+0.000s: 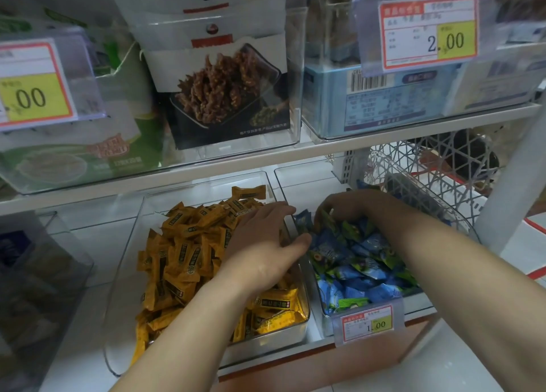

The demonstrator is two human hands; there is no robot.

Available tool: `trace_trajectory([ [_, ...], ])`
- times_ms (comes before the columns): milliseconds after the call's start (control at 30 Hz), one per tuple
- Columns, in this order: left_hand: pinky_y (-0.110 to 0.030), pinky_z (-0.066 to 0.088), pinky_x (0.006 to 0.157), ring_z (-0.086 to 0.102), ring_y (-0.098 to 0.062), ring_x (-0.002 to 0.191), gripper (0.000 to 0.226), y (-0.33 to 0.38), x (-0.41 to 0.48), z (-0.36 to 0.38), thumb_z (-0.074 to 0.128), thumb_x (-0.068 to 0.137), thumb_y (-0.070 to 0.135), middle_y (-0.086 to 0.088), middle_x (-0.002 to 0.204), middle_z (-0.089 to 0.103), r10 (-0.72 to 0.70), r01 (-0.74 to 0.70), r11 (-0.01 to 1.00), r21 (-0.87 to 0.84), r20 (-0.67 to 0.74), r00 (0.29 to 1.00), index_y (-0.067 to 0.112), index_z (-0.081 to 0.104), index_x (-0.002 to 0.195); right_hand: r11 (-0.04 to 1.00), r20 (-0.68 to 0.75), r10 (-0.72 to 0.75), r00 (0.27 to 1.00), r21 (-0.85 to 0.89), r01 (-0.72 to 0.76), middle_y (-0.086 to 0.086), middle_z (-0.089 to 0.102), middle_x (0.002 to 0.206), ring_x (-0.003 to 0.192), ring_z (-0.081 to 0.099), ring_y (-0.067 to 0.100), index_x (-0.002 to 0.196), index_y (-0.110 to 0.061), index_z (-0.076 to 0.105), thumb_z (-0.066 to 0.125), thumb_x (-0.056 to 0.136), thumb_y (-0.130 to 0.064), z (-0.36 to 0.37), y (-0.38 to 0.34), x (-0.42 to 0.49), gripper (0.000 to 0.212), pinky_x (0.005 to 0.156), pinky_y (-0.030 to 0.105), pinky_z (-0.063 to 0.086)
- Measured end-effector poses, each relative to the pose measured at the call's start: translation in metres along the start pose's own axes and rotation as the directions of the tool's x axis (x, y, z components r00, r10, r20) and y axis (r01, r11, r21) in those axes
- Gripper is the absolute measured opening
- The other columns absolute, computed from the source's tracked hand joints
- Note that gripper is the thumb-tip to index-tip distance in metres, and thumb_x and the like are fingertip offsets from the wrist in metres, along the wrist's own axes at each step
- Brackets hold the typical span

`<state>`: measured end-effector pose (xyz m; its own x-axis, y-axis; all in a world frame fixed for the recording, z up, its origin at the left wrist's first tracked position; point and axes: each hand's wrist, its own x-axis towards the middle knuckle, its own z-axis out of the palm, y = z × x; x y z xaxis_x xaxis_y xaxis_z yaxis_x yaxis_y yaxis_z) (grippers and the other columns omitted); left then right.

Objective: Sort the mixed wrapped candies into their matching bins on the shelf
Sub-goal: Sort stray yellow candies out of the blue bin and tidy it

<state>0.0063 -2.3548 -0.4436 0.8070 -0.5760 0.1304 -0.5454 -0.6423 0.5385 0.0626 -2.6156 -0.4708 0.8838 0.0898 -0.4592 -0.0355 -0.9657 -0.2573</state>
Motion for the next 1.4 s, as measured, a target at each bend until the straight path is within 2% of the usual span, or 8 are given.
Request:
trace_trajectory([
  [333, -0.035, 0.033, 0.113, 0.034, -0.017, 0.139, 0.064, 0.005, 0.001, -0.002, 0.056, 0.084, 0.065, 0.014, 0.151, 0.038, 0.003, -0.002, 1.0, 0.015, -0.023, 1.0, 0.039, 0.043, 0.142, 0.857, -0.69, 0.035, 0.723, 0.393, 0.333, -0.012, 0.07, 0.088, 0.085, 0.064, -0.006, 0.081, -0.025, 0.071, 0.076, 0.083, -0.014, -0.016, -0.006, -0.063, 0.012, 0.074, 0.017, 0.046],
  [467, -0.031, 0.036, 0.106, 0.042, -0.018, 0.133, 0.069, 0.029, -0.002, 0.001, 0.052, 0.082, 0.068, 0.008, 0.147, 0.045, 0.087, -0.076, 0.995, 0.063, -0.192, 0.978, 0.037, 0.039, 0.143, 0.734, -0.763, 0.178, 0.621, 0.523, 0.433, -0.009, 0.069, 0.085, 0.078, 0.063, -0.012, 0.083, -0.022, 0.068, 0.075, 0.086, -0.01, -0.015, -0.032, -0.11, 0.014, 0.068, 0.004, 0.044],
  [600, -0.027, 0.041, 0.104, 0.046, -0.01, 0.128, 0.082, 0.063, -0.006, 0.012, 0.057, 0.079, 0.07, 0.008, 0.146, 0.047, 0.139, -0.176, 0.967, -0.187, -0.192, 0.971, 0.041, 0.022, 0.147, 0.603, -0.751, 0.295, 0.591, 0.626, 0.495, 0.0, 0.073, 0.088, 0.081, 0.069, 0.005, 0.089, -0.015, 0.068, 0.073, 0.088, -0.013, 0.007, -0.062, -0.143, 0.006, 0.067, 0.019, 0.053],
  [767, -0.004, 0.04, 0.084, 0.057, 0.002, 0.104, 0.052, 0.075, -0.009, 0.016, 0.068, 0.088, 0.042, 0.02, 0.11, 0.061, 0.204, -0.271, 0.888, -0.372, -0.21, 0.956, 0.039, 0.047, 0.135, 0.346, -0.642, 0.396, 0.657, 0.767, 0.541, 0.005, 0.075, 0.086, 0.084, 0.072, 0.025, 0.097, -0.013, 0.067, 0.067, 0.093, -0.017, 0.036, -0.074, -0.169, 0.006, 0.072, 0.038, 0.058],
  [1000, -0.009, 0.043, 0.072, 0.057, 0.009, 0.088, 0.04, 0.065, -0.013, 0.004, 0.069, 0.083, 0.05, 0.025, 0.096, 0.061, 0.182, -0.228, 0.939, -0.258, -0.189, 0.965, 0.048, 0.051, 0.119, 0.482, -0.578, 0.2, 0.791, 0.761, 0.434, -0.009, 0.075, 0.096, 0.087, 0.071, 0.01, 0.094, -0.034, 0.076, 0.057, 0.099, -0.029, 0.045, -0.055, -0.193, 0.02, 0.064, 0.025, 0.053],
  [1133, -0.02, 0.04, 0.059, 0.058, 0.005, 0.073, 0.032, 0.033, -0.01, -0.022, 0.066, 0.086, 0.05, 0.024, 0.089, 0.061, 0.064, -0.091, 0.993, -0.079, -0.296, 0.953, 0.05, 0.048, 0.113, 0.672, -0.658, 0.263, 0.705, 0.65, 0.356, -0.022, 0.072, 0.099, 0.091, 0.066, -0.002, 0.1, -0.037, 0.073, 0.063, 0.095, -0.03, 0.044, -0.035, -0.192, 0.014, 0.076, 0.02, 0.052],
  [1300, -0.04, 0.049, 0.086, 0.055, -0.029, 0.118, 0.057, -0.003, -0.002, -0.035, 0.05, 0.091, 0.062, -0.002, 0.129, 0.061, -0.157, 0.264, 0.916, 0.303, -0.336, 0.929, 0.035, 0.044, 0.141, 0.862, -0.709, 0.311, 0.633, 0.491, 0.126, -0.016, 0.067, 0.104, 0.094, 0.062, 0.005, 0.107, -0.031, 0.07, 0.066, 0.092, -0.026, 0.037, -0.002, -0.179, 0.016, 0.073, 0.017, 0.042],
  [1400, -0.045, 0.042, 0.102, 0.046, -0.028, 0.13, 0.06, 0.001, 0.004, -0.03, 0.052, 0.091, 0.059, -0.002, 0.142, 0.053, -0.11, 0.241, 0.912, 0.331, -0.368, 0.923, 0.031, 0.043, 0.144, 0.915, -0.718, 0.262, 0.644, 0.397, 0.07, -0.006, 0.066, 0.108, 0.094, 0.062, 0.014, 0.115, -0.025, 0.069, 0.066, 0.092, -0.027, 0.027, 0.005, -0.159, 0.023, 0.074, 0.024, 0.042],
])
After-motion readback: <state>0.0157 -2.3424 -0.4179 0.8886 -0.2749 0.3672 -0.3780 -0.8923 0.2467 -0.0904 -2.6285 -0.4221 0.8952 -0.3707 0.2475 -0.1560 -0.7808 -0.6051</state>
